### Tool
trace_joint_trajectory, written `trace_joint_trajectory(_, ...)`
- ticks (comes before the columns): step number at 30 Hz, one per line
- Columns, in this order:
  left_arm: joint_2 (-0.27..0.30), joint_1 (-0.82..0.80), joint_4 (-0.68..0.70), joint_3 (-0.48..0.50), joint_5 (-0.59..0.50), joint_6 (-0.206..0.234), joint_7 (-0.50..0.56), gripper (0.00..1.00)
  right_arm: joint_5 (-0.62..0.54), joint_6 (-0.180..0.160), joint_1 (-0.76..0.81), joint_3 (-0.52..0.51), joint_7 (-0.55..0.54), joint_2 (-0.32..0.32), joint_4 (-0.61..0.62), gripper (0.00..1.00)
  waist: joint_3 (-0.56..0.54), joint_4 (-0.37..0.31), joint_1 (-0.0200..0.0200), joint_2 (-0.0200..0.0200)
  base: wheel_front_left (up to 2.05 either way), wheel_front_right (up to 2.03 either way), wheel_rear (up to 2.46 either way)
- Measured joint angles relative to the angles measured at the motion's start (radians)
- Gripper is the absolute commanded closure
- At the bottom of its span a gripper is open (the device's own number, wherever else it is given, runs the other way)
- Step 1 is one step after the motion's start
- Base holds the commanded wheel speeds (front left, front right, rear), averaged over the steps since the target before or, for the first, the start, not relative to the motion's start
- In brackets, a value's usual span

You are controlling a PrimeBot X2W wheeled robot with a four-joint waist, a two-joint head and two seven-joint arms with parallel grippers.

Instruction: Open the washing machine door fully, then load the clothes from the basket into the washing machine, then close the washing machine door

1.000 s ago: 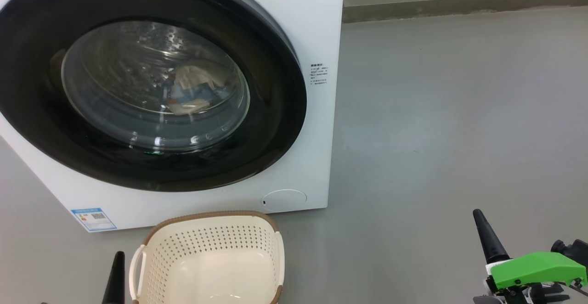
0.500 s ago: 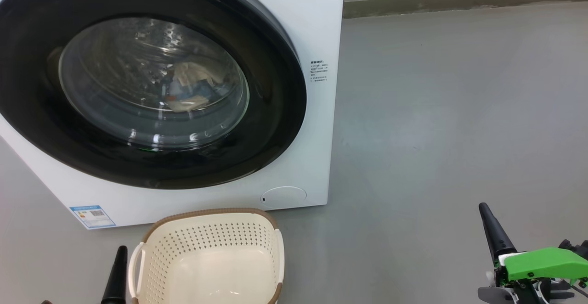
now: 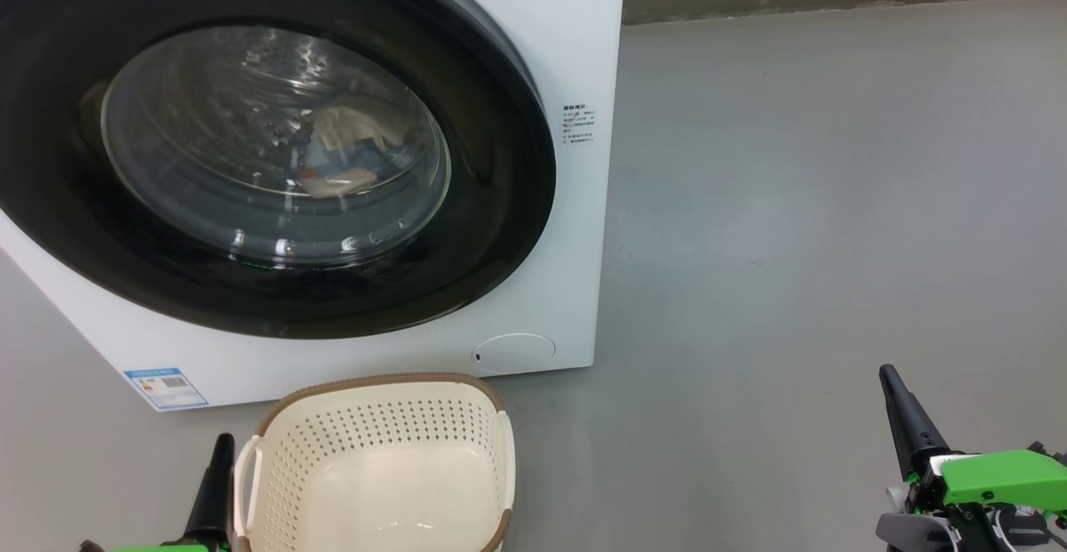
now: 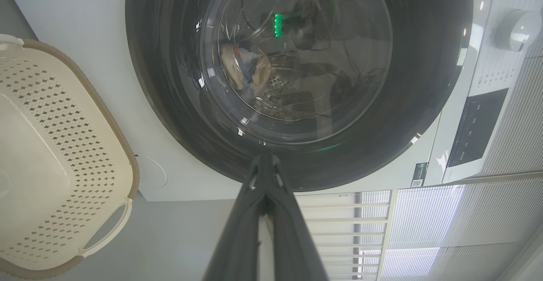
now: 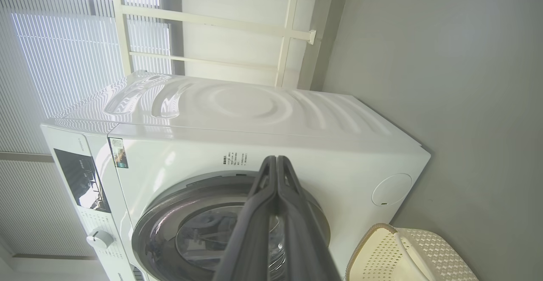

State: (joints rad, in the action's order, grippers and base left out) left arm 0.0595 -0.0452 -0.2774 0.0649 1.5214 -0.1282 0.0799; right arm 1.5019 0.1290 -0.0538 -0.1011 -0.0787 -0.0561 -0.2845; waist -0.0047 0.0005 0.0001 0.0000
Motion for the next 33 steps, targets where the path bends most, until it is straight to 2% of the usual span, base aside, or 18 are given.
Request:
trace_joint_trajectory(14,-0.017,-0.020,0.001,0.017,0.078,0.000,0.027,1.00,0.104,0.000,-0.010,-0.031,-0.030,0.014,0.010,1.00,0.008,0.000,0.0000,0.0000,0.00,0.00,0.00)
trace_joint_trajectory(33,-0.018,-0.020,0.001,0.018,0.078,0.000,0.027,1.00,0.107,0.000,-0.010,-0.032,-0.030,0.014,0.010,1.00,0.008,0.000,0.0000,0.0000,0.00,0.00,0.00)
